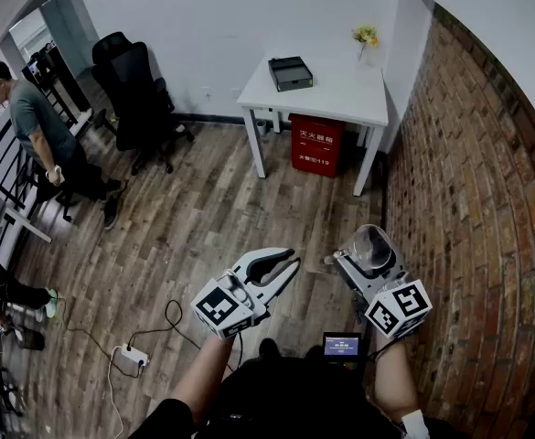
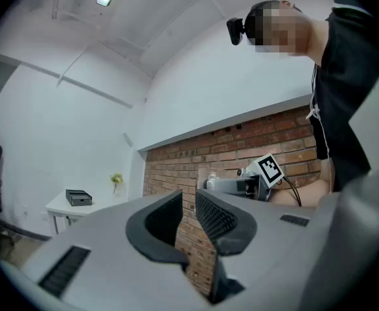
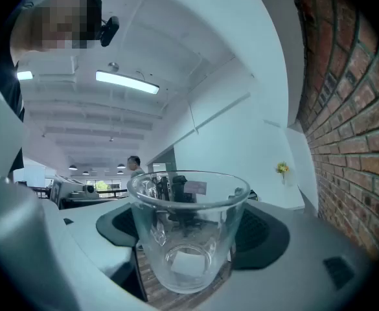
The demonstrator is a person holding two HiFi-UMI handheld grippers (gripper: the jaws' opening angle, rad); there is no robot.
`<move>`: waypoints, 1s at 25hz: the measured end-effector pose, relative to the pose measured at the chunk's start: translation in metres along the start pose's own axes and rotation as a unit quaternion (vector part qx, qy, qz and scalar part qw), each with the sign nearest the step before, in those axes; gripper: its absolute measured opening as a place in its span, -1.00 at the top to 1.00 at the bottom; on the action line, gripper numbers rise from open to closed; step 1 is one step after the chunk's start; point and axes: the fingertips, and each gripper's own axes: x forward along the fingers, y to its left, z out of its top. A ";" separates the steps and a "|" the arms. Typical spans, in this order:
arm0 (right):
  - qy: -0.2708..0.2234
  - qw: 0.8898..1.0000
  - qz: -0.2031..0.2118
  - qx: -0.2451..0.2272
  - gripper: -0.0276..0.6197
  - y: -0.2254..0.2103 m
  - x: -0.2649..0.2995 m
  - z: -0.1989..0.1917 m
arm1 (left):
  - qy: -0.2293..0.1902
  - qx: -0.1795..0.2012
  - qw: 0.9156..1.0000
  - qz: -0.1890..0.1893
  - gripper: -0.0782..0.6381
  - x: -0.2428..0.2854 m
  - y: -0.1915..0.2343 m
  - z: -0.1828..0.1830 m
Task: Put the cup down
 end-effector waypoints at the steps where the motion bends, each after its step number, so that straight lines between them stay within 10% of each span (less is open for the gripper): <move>1: 0.000 1.000 0.000 0.000 -0.35 0.000 0.001 0.000 | 0.001 0.000 1.000 0.001 0.59 0.000 0.001 0.000; 25: 0.019 1.000 0.004 -0.011 -0.35 -0.019 0.001 -0.008 | 0.031 0.006 0.999 0.034 0.59 0.014 0.008 -0.011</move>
